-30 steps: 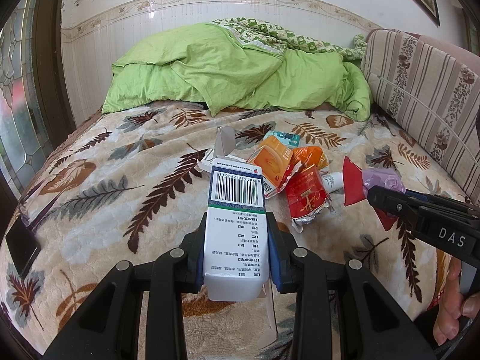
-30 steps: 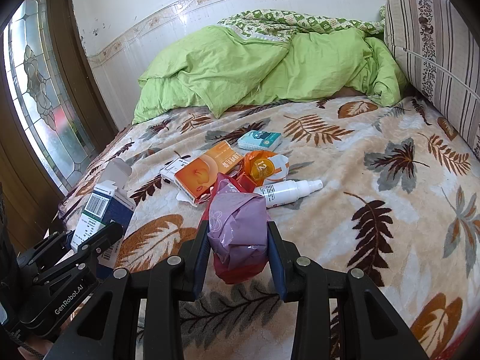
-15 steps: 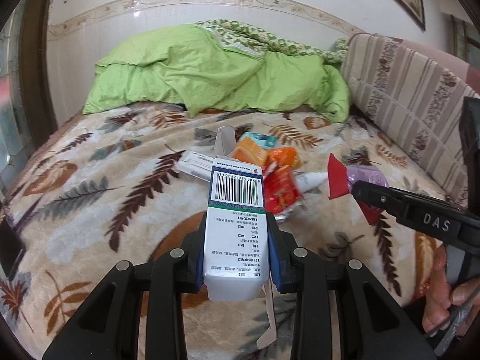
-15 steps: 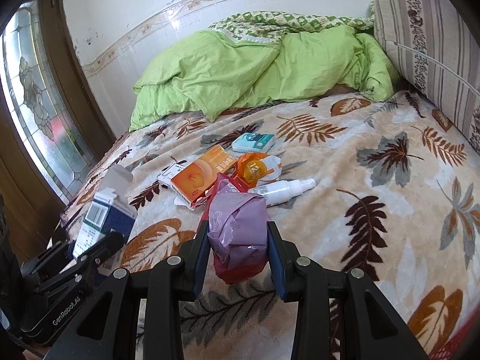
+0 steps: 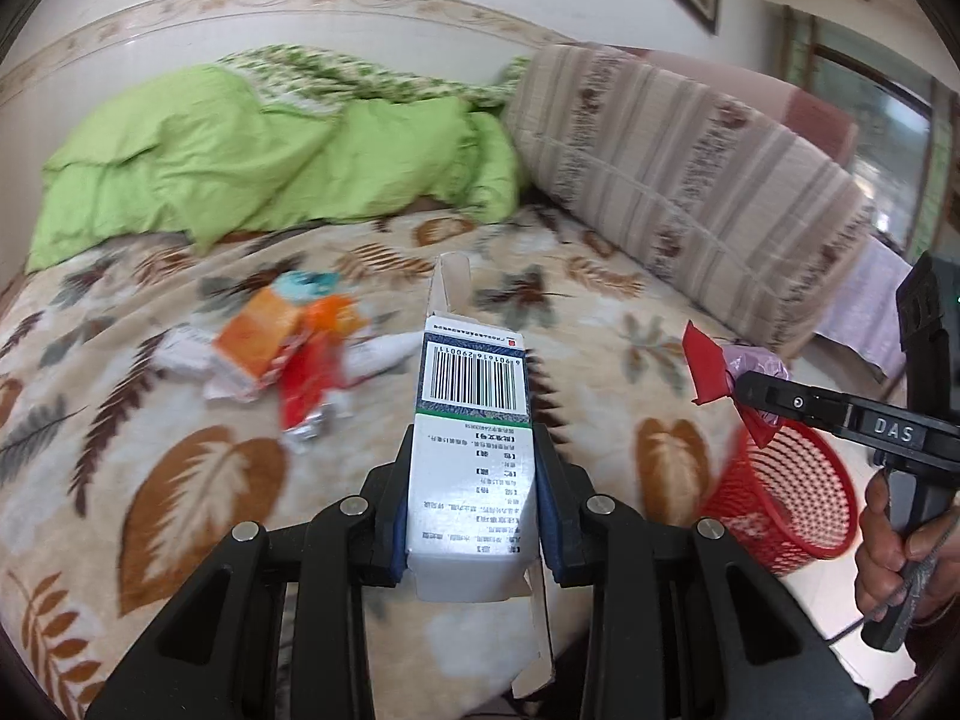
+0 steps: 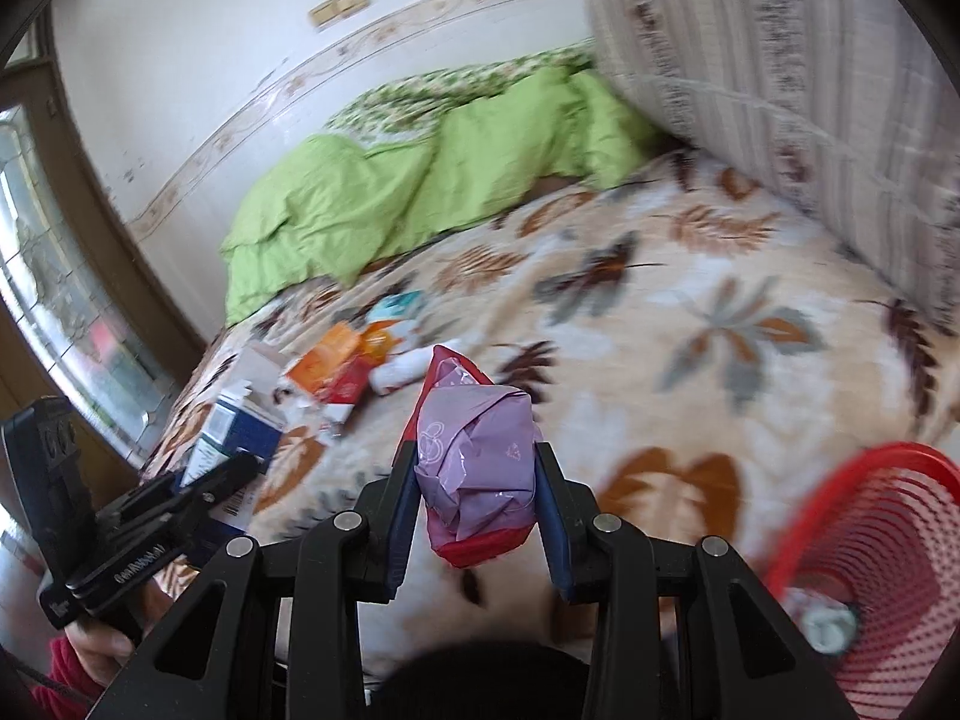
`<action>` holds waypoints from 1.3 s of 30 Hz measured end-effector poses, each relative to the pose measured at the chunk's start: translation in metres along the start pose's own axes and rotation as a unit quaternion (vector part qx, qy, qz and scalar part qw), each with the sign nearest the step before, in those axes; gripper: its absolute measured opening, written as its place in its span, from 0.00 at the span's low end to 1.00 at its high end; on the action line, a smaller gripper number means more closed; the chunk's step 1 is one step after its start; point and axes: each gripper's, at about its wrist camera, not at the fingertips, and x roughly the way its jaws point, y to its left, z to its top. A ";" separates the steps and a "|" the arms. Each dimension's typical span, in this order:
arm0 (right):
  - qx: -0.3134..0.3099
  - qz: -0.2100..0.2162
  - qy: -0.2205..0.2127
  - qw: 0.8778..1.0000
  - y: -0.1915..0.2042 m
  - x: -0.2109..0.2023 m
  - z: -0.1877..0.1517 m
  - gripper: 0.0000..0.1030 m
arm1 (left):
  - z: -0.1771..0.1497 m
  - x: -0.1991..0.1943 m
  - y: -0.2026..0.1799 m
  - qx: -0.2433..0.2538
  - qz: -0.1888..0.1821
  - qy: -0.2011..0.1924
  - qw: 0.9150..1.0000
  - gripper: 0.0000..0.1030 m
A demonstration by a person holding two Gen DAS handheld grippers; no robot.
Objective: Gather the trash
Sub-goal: 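Carry the box and purple bag to the red wastebasket and release them, then return both tools to the bed and grasp the red cigarette pack with the right tool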
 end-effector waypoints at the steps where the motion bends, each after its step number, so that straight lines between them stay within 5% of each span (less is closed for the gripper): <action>1: 0.008 -0.011 -0.006 1.000 -0.011 -0.010 0.000 0.37 | 0.003 0.002 -0.013 0.008 -0.013 0.002 1.000 0.31; 12: 0.115 -0.141 -0.066 0.981 -0.131 -0.123 -0.008 0.38 | 0.028 0.039 -0.160 0.087 -0.160 0.055 0.982 0.31; 20: 0.166 -0.160 -0.088 0.969 -0.177 -0.154 -0.017 0.39 | 0.025 0.075 -0.245 0.123 -0.210 0.101 0.965 0.32; 22: 0.169 -0.163 -0.088 0.968 -0.181 -0.155 -0.018 0.41 | 0.022 0.081 -0.258 0.128 -0.212 0.113 0.962 0.54; 23: 0.173 -0.165 -0.088 0.967 -0.184 -0.156 -0.019 0.50 | 0.021 0.081 -0.261 0.126 -0.211 0.111 0.963 0.65; 24: 0.176 -0.168 -0.086 0.966 -0.185 -0.156 -0.020 0.56 | 0.020 0.080 -0.262 0.123 -0.212 0.107 0.964 0.65; 30: 0.182 -0.159 -0.090 0.966 -0.189 -0.156 -0.022 0.57 | 0.023 0.070 -0.237 0.105 -0.198 0.094 0.970 0.65; 39: 0.124 -0.091 -0.055 0.987 -0.133 -0.107 -0.002 0.56 | 0.019 0.047 -0.152 0.061 -0.124 0.077 0.987 0.65</action>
